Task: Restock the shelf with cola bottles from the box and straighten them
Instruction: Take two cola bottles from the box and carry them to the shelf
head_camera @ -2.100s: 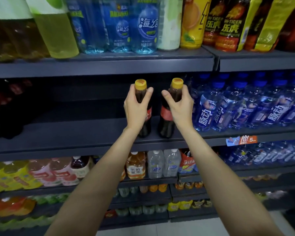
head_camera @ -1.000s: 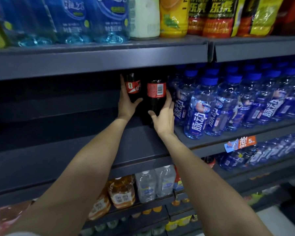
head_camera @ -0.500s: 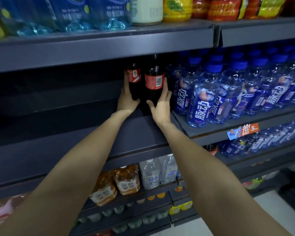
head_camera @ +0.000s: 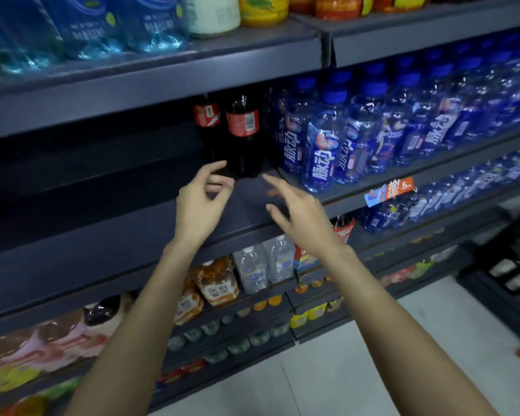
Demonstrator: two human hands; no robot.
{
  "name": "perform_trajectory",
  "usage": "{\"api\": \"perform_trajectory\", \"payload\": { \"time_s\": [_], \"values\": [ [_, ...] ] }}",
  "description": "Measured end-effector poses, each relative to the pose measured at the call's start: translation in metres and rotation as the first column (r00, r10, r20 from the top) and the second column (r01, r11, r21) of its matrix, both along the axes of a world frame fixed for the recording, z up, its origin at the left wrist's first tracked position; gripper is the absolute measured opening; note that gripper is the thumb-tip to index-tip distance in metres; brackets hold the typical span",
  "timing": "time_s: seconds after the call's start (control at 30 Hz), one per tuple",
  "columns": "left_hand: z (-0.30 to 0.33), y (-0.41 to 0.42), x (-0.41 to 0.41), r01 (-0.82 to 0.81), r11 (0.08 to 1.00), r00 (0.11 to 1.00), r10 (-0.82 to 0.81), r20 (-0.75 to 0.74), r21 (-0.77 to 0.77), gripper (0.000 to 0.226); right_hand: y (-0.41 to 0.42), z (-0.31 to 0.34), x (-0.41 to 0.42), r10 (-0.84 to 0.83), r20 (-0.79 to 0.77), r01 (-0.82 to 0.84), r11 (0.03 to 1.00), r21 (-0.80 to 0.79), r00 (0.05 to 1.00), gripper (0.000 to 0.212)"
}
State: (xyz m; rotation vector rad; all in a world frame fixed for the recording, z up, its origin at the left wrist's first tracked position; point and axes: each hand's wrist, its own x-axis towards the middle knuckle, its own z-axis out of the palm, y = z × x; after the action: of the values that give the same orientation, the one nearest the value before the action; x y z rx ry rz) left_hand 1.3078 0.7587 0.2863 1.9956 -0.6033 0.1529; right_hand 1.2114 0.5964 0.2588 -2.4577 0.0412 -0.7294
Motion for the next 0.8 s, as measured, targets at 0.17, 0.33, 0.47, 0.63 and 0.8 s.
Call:
{"api": "perform_trajectory", "payload": {
  "time_s": [0.17, 0.33, 0.47, 0.63, 0.8],
  "values": [
    [-0.037, -0.021, -0.114, 0.1, 0.987, 0.965, -0.065, 0.255, -0.128, 0.023, -0.015, -0.042, -0.125, -0.158, 0.29, 0.156, 0.987, 0.027, 0.944, 0.024],
    [-0.116, -0.072, -0.233, 0.268, 0.962, 0.962, -0.27, -0.03, -0.046, 0.025, -0.048, -0.124, -0.286, -0.423, 0.069, 0.412, 0.902, 0.132, 0.903, 0.019],
    [-0.181, -0.128, -0.338, 0.398, 0.917, 0.883, -0.375, -0.284, 0.029, 0.031, -0.075, -0.164, -0.431, -0.59, -0.237, 0.635, 0.741, 0.221, 0.772, 0.027],
    [-0.242, -0.206, -0.47, 0.625, 0.755, 0.659, -0.374, -0.653, 0.198, 0.017, -0.119, -0.203, -0.604, -0.586, -0.625, 0.837, 0.501, 0.221, 0.515, 0.048],
    [-0.293, -0.279, -0.566, 0.773, 0.383, 0.612, -0.242, -0.752, 0.506, 0.034, -0.169, -0.238, -0.758, -0.498, -0.826, 0.965, 0.116, 0.237, 0.262, 0.054]
  ]
}}
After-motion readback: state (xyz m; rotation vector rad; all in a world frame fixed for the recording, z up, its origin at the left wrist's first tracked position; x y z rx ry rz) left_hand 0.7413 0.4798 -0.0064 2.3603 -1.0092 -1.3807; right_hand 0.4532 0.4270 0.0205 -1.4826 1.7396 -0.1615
